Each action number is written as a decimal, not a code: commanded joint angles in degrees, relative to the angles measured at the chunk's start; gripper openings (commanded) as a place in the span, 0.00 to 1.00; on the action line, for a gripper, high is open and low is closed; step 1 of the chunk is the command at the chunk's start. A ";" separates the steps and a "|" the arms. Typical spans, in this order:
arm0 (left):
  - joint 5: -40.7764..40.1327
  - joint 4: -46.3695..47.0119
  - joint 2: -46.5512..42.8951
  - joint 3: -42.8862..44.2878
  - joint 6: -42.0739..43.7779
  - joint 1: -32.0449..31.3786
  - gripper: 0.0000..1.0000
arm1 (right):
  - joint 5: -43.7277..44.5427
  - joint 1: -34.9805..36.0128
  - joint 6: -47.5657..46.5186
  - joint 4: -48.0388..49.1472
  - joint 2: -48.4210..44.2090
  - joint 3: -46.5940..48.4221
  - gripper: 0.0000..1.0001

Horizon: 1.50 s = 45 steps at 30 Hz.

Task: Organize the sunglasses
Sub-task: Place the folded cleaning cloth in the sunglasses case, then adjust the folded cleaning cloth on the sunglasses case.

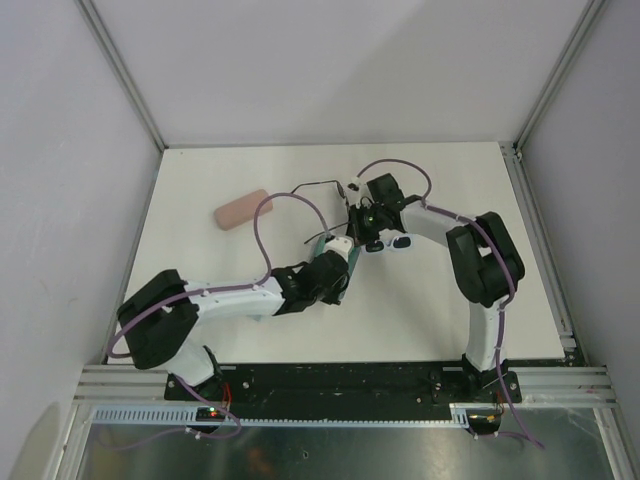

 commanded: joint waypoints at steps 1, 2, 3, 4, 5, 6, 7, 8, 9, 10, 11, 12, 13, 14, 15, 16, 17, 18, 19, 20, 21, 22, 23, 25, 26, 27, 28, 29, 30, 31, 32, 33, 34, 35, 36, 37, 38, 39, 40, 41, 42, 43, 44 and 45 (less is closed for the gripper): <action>-0.52 1.11 2.14 3.48 0.54 -1.62 0.00 | 1.13 -0.99 -1.05 0.70 -4.07 -1.37 0.00; -0.42 1.15 2.70 3.91 0.54 -1.77 0.00 | 1.44 -1.14 -1.10 0.53 -4.33 -1.70 0.00; -0.32 1.16 3.42 4.29 0.59 -2.02 0.00 | 1.76 -1.26 -1.13 0.40 -4.68 -2.12 0.00; -0.23 1.17 4.00 4.66 0.65 -2.19 0.00 | 2.24 -1.37 -1.19 0.25 -4.94 -2.47 0.00; -0.14 1.17 4.73 4.98 0.69 -2.36 0.00 | 2.56 -1.55 -1.31 0.09 -5.25 -2.90 0.00; -0.05 1.22 5.18 5.31 0.75 -2.49 0.00 | 2.99 -1.64 -1.37 -0.04 -5.45 -3.34 0.00; -0.01 1.24 5.72 5.57 0.82 -2.69 0.00 | 3.24 -1.73 -1.44 -0.28 -5.68 -3.69 0.00; 0.14 1.26 6.12 5.83 0.86 -2.75 0.00 | 3.72 -1.78 -1.47 -0.40 -5.88 -4.13 0.00; 0.31 1.26 6.49 6.00 0.88 -2.86 0.00 | 4.10 -1.89 -1.49 -0.50 -6.25 -4.48 0.00; 0.44 1.26 6.81 6.22 0.89 -3.01 0.00 | 4.46 -2.03 -1.46 -0.51 -6.65 -5.10 0.00; 0.50 1.31 7.01 6.33 0.94 -3.12 0.00 | 4.68 -2.23 -1.35 -0.38 -7.12 -5.62 0.00; 0.57 1.29 7.16 6.43 0.96 -3.27 0.00 | 4.84 -2.38 -1.26 -0.23 -7.52 -6.24 0.00; 0.66 1.28 7.19 6.43 0.93 -3.39 0.00 | 4.96 -2.54 -1.25 -0.11 -7.90 -6.72 0.00; 0.70 1.32 7.25 6.48 0.91 -3.49 0.00 | 5.15 -2.71 -1.25 -0.09 -8.18 -7.10 0.00; 0.85 1.29 7.36 6.59 0.90 -3.58 0.00 | 5.25 -2.84 -1.20 -0.22 -8.37 -7.33 0.00; 1.01 1.28 7.47 6.64 0.90 -3.68 0.00 | 5.52 -2.90 -1.18 -0.41 -8.46 -7.44 0.02; 1.18 1.27 7.56 6.76 0.94 -3.77 0.00 | 5.74 -2.98 -1.17 -0.64 -8.55 -7.50 0.05; 1.40 1.23 7.74 6.86 1.01 -3.90 0.01 | 5.94 -3.01 -1.17 -0.75 -8.63 -7.53 0.08; 1.60 1.25 7.87 7.00 0.95 -4.01 0.02 | 6.08 -2.99 -1.16 -0.85 -8.68 -7.54 0.10; 1.78 1.30 8.03 7.07 0.84 -4.11 0.03 | 6.15 -2.93 -1.16 -0.95 -8.88 -7.59 0.11; 1.96 1.33 8.06 7.28 0.73 -4.20 0.04 | 6.32 -2.86 -1.16 -1.04 -9.02 -7.66 0.12; 2.19 1.30 8.12 7.52 0.73 -4.29 0.06 | 6.45 -2.78 -1.16 -1.13 -9.18 -7.74 0.12; 2.34 1.28 8.11 7.72 0.81 -4.38 0.06 | 6.60 -2.74 -1.16 -1.26 -9.30 -7.78 0.12; 2.50 1.23 8.14 8.05 0.81 -4.54 0.08 | 6.98 -2.75 -1.09 -1.58 -9.86 -7.92 0.13; 2.59 1.25 8.08 8.17 0.76 -4.59 0.10 | 7.22 -2.73 -1.17 -1.84 -10.17 -8.00 0.14; 2.63 1.26 8.04 8.18 0.70 -4.62 0.12 | 7.60 -2.67 -1.17 -1.97 -10.46 -8.13 0.17; 2.69 1.22 7.94 8.19 0.58 -4.63 0.14 | 7.92 -2.64 -1.16 -2.16 -10.82 -8.28 0.19; 2.68 1.20 7.71 8.10 0.47 -4.64 0.15 | 8.30 -2.67 -1.16 -2.26 -11.13 -8.49 0.20; 2.63 1.14 7.46 8.06 0.33 -4.64 0.18 | 8.54 -2.69 -1.16 -2.36 -11.56 -8.64 0.21; 2.74 1.16 6.99 8.08 0.26 -4.64 0.20 | 8.83 -2.69 -1.03 -2.40 -11.94 -8.80 0.23; 2.93 1.17 6.49 8.14 0.18 -4.64 0.23 | 9.07 -2.70 -0.74 -2.51 -12.44 -8.88 0.24; 3.06 1.17 5.67 8.17 0.23 -4.65 0.25 | 9.32 -2.74 -0.56 -2.66 -13.09 -8.92 0.25; 3.22 1.13 4.86 8.22 0.21 -4.65 0.28 | 9.57 -2.77 -0.20 -2.86 -13.54 -8.99 0.26; 3.38 1.11 3.71 8.25 0.20 -4.65 0.30 | 9.92 -2.78 0.11 -3.01 -14.25 -9.11 0.26; 3.56 1.10 2.78 8.27 0.24 -4.65 0.32 | 10.23 -2.74 0.66 -3.08 -14.78 -9.21 0.27; 3.64 1.05 1.62 8.32 0.31 -4.65 0.34 | 10.55 -2.72 1.16 -3.12 -15.49 -9.40 0.27; 3.68 0.85 0.68 8.34 0.34 -4.65 0.36 | 11.11 -2.71 1.84 -3.09 -16.15 -9.62 0.27; 3.66 0.53 -0.49 8.45 0.35 -4.65 0.37 | 11.61 -2.71 2.41 -3.12 -16.96 -9.95 0.27; 3.65 0.24 -1.34 8.58 0.36 -4.65 0.38 | 12.22 -2.70 3.08 -3.05 -17.59 -10.25 0.28; 3.42 -0.17 -2.64 8.65 0.36 -4.60 0.39 | 12.65 -2.70 3.69 -2.97 -18.52 -10.70 0.28; 3.22 -0.55 -3.64 8.73 0.37 -4.54 0.39 | 13.04 -2.66 4.34 -2.75 -19.38 -11.06 0.28; 2.86 -1.09 -5.07 8.81 0.28 -4.33 0.40 | 13.37 -2.59 4.89 -2.51 -20.47 -11.64 0.28; 2.55 -1.54 -6.26 8.86 0.15 -4.05 0.40 | 13.97 -2.56 5.69 -2.17 -21.27 -12.06 0.29; 2.34 -2.20 -7.70 8.88 -0.09 -3.38 0.40 | 14.49 -2.50 6.31 -1.96 -22.34 -12.71 0.29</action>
